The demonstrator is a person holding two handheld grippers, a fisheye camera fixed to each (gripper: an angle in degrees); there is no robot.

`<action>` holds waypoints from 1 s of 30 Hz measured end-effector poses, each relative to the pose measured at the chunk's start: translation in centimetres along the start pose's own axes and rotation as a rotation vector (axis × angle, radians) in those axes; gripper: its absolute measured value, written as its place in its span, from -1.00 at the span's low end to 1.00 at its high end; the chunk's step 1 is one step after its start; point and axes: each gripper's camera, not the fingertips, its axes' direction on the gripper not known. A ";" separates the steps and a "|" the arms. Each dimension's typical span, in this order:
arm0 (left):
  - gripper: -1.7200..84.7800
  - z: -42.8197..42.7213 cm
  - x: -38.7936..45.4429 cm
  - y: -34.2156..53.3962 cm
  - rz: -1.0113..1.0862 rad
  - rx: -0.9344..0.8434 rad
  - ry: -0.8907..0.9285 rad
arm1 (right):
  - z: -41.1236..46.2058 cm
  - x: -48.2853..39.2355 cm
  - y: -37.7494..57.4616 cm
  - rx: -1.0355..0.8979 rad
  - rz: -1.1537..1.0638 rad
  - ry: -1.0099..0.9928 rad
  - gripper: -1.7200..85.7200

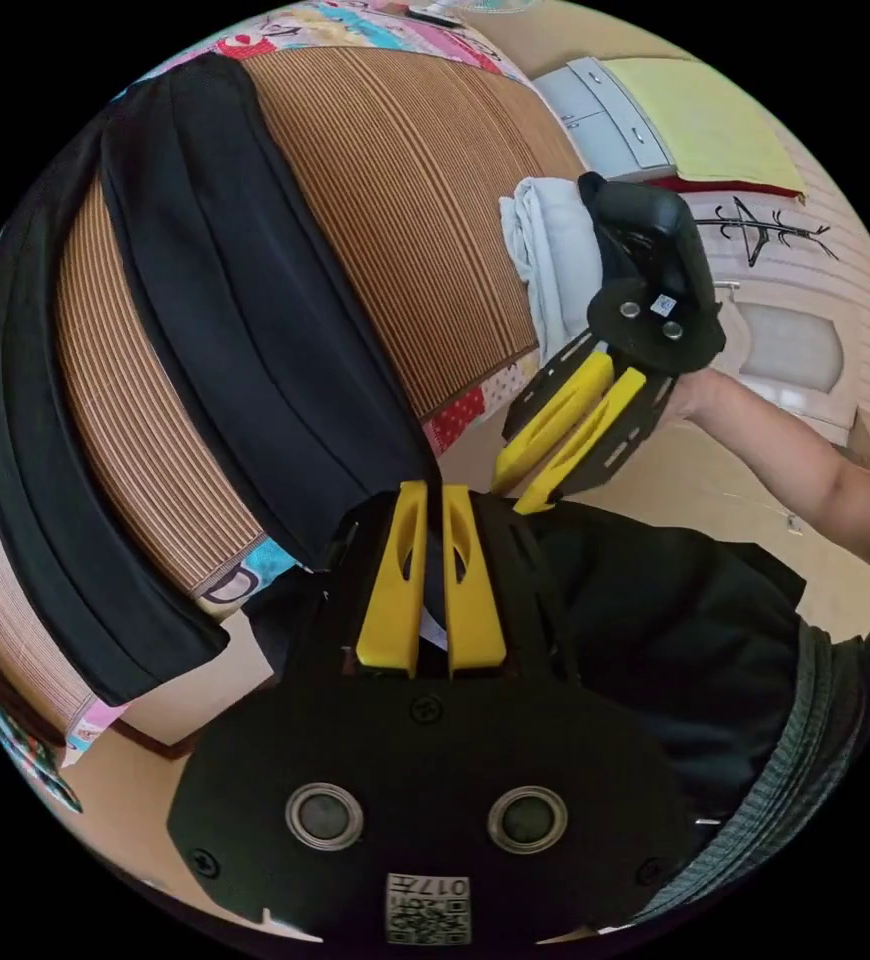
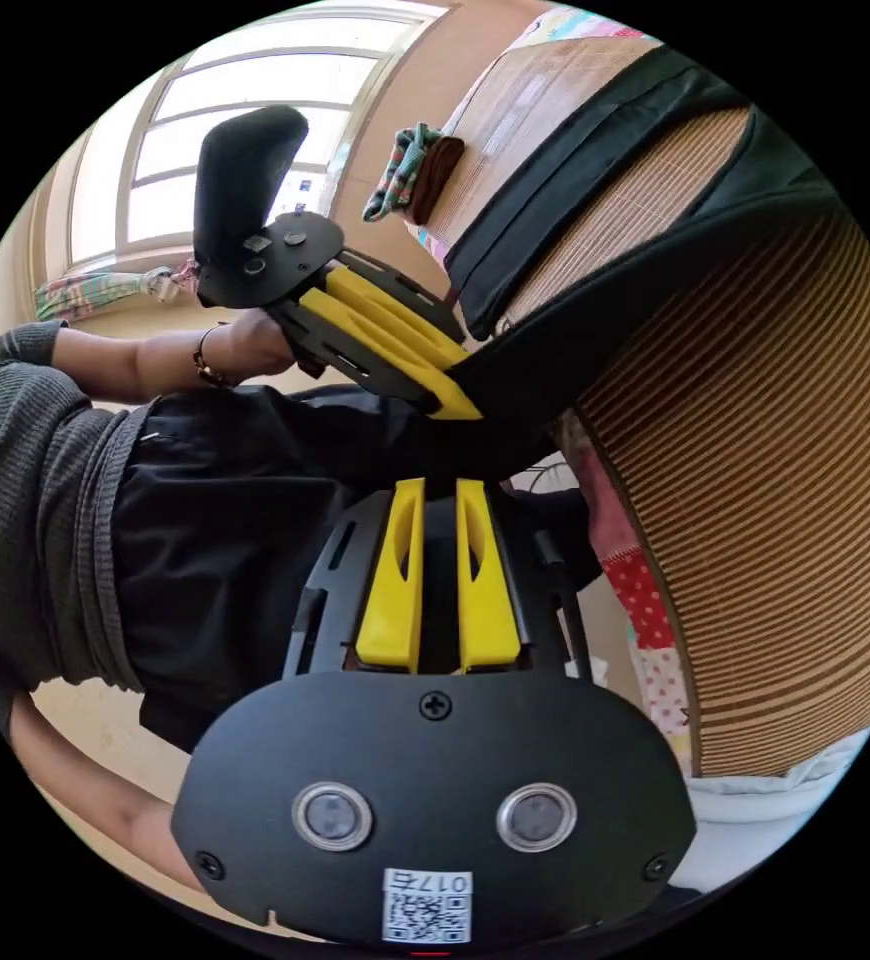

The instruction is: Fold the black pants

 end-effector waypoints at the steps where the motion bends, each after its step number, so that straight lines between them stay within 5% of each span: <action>1: -0.93 -0.3 -0.8 0.6 -0.030 0.018 0.023 | -1.1 1.3 -0.2 0.014 0.032 0.011 -0.83; 4: -0.93 -1.0 -2.7 2.1 -0.083 0.065 0.069 | -7.8 8.6 -2.0 0.187 0.204 0.007 -0.75; 11: -0.94 -1.3 -7.1 6.4 -0.173 0.161 0.209 | -23.0 23.5 -8.6 0.985 0.467 -0.245 -0.63; 19: -0.95 0.9 -13.8 10.8 -0.233 0.249 0.415 | -30.1 27.2 -21.7 1.185 0.563 -0.150 -0.68; 25: -0.96 0.7 -18.9 15.5 -0.204 0.384 0.635 | -32.5 19.2 -31.4 1.049 0.593 0.385 -0.85; 30: -0.96 -3.2 -24.4 22.5 -0.109 0.547 0.889 | -28.6 0.0 -42.8 0.923 0.378 1.183 -0.89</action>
